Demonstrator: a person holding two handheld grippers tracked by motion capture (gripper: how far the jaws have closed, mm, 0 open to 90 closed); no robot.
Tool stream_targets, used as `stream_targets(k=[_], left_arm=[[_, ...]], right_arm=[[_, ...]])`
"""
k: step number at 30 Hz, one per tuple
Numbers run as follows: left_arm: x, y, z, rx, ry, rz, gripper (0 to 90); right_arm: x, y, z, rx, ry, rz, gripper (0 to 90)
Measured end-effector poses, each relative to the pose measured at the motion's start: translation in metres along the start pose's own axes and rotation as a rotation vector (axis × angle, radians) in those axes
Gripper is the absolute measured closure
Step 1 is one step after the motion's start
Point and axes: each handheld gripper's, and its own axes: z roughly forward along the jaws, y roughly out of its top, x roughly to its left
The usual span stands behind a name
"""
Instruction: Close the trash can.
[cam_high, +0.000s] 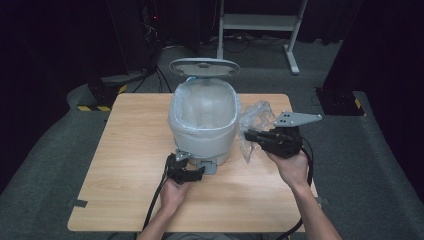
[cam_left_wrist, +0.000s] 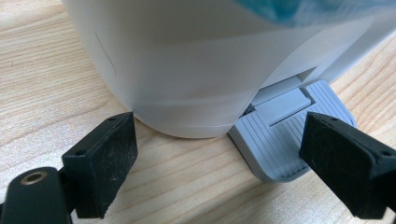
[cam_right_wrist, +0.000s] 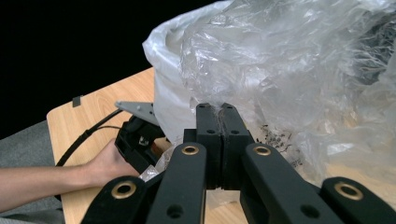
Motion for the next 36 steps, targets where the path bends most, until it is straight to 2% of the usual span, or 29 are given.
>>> stream_targets(k=[10,16,22,25,27,31,36], left_arm=[[0.001,0.0,0.0,0.004,0.003,0.008,11.2],[0.0,0.0,0.0,0.003,0.003,0.008,11.2],[0.0,0.0,0.0,0.003,0.003,0.008,11.2],[0.0,0.0,0.0,0.004,0.003,0.008,11.2],[0.0,0.0,0.0,0.004,0.003,0.008,11.2],[0.0,0.0,0.0,0.004,0.003,0.008,11.2],[0.0,0.0,0.0,0.004,0.003,0.008,11.3]], right_arm=[[0.0,0.022,0.004,-0.012,0.012,-0.024,89.3],[0.001,0.04,0.006,-0.026,0.015,-0.055,89.3],[0.002,0.055,0.021,-0.013,0.045,-0.075,89.3],[0.001,0.06,0.034,0.002,0.074,-0.069,89.3],[0.001,0.061,0.036,0.004,0.078,-0.067,89.3],[-0.002,0.068,0.051,-0.001,0.119,-0.05,89.3],[-0.003,0.073,0.062,0.003,0.13,-0.049,89.2]])
